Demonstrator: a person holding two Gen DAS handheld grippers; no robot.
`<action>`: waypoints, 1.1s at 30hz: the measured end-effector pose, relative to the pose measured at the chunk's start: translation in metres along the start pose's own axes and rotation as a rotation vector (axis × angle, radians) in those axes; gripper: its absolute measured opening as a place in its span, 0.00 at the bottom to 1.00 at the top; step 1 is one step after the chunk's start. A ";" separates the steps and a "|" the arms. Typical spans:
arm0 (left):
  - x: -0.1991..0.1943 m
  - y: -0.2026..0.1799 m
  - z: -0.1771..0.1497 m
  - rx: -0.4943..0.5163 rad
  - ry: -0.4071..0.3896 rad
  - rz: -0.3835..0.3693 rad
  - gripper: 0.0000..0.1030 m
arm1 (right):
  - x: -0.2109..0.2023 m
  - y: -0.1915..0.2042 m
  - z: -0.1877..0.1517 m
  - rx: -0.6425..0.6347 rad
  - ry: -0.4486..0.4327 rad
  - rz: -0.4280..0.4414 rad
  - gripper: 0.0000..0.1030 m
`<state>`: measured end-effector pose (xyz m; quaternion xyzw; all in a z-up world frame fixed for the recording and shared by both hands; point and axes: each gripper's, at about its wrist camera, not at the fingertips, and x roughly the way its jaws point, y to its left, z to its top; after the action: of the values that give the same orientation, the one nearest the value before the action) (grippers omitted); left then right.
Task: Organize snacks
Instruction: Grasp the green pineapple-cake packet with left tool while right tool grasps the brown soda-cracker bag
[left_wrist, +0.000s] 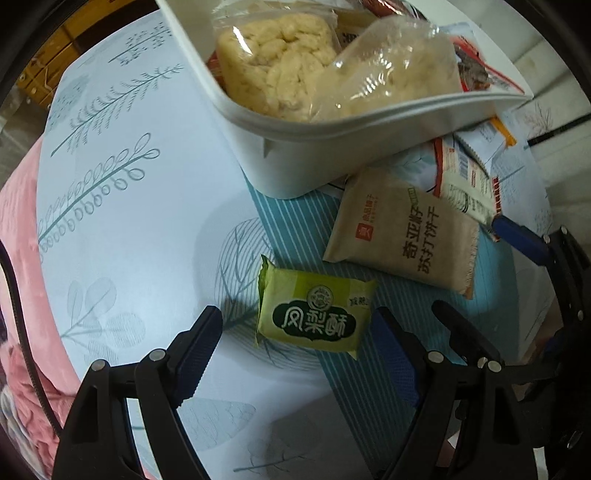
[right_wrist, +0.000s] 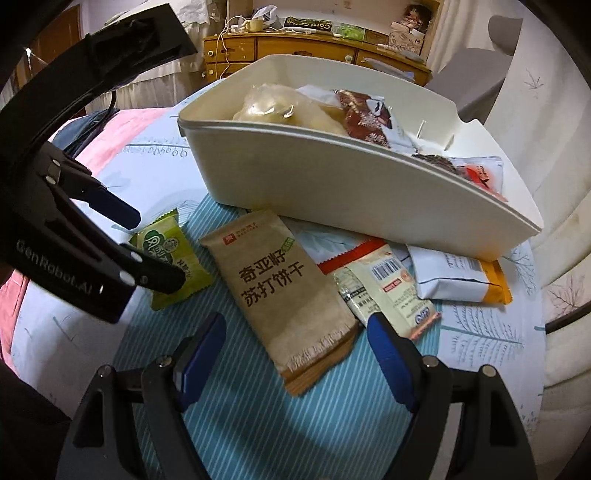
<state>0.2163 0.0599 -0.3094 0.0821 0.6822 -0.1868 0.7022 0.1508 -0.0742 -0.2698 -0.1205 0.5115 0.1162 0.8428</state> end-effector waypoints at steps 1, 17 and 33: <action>0.002 0.000 0.000 0.007 0.000 0.005 0.79 | 0.002 0.000 0.000 0.001 0.001 0.001 0.77; 0.002 -0.015 0.006 0.087 -0.059 -0.036 0.52 | 0.028 -0.006 0.005 -0.003 0.026 0.042 0.78; -0.006 0.019 0.000 -0.007 -0.021 -0.043 0.49 | 0.028 -0.007 0.015 0.069 0.082 0.097 0.71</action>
<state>0.2233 0.0781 -0.3061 0.0630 0.6770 -0.2001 0.7054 0.1785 -0.0740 -0.2876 -0.0711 0.5546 0.1340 0.8182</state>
